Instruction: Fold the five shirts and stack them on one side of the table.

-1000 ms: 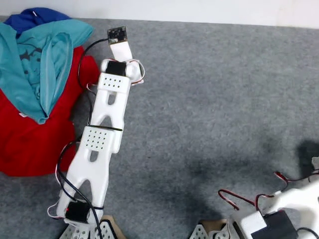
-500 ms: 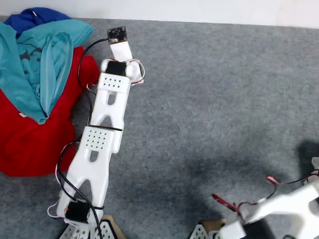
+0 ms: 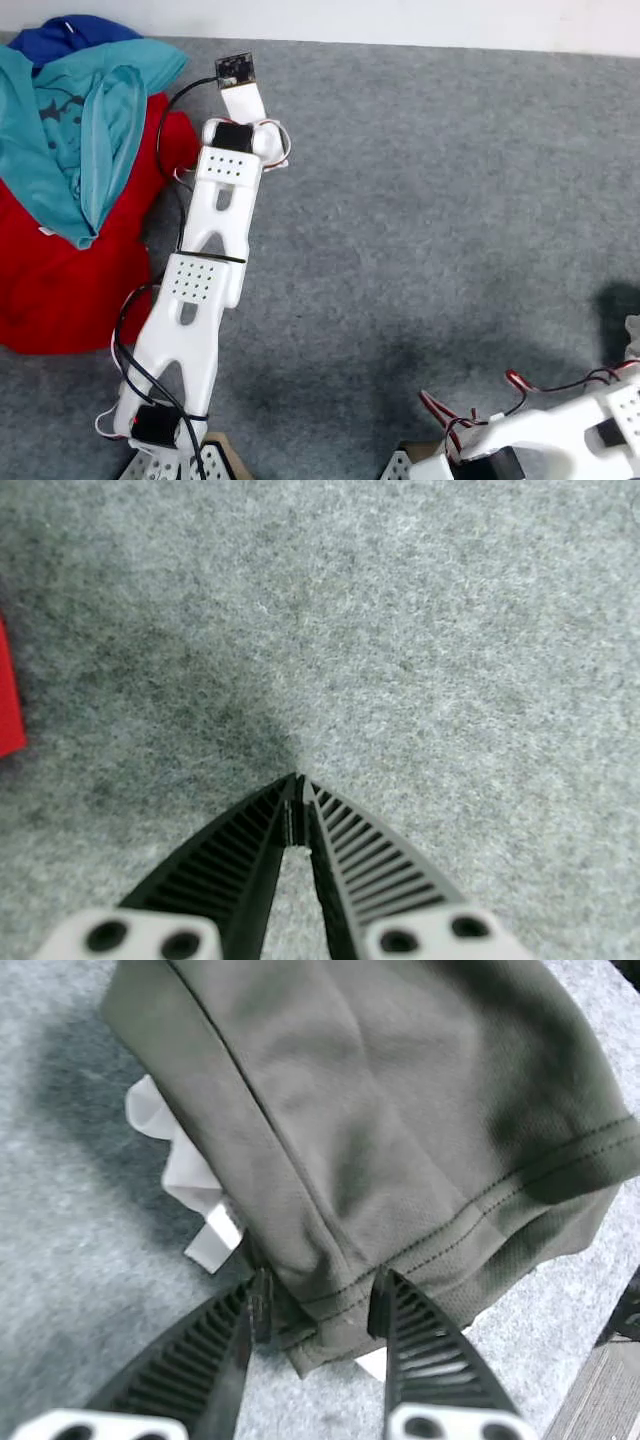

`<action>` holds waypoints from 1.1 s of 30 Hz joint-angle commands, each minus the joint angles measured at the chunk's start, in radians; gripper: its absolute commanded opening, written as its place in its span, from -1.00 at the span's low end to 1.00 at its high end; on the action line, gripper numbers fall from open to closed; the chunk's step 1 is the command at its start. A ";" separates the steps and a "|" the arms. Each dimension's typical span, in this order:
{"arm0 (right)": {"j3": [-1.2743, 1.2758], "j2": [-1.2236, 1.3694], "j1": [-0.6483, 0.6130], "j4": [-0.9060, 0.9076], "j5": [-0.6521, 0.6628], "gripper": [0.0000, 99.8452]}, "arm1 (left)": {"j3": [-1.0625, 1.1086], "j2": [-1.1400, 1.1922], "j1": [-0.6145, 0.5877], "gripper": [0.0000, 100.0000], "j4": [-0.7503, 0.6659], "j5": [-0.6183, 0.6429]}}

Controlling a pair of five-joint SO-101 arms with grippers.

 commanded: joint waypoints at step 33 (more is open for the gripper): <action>-0.186 0.403 0.064 -0.162 0.060 -0.97 | -0.028 -0.013 0.002 -0.99 -0.014 -0.009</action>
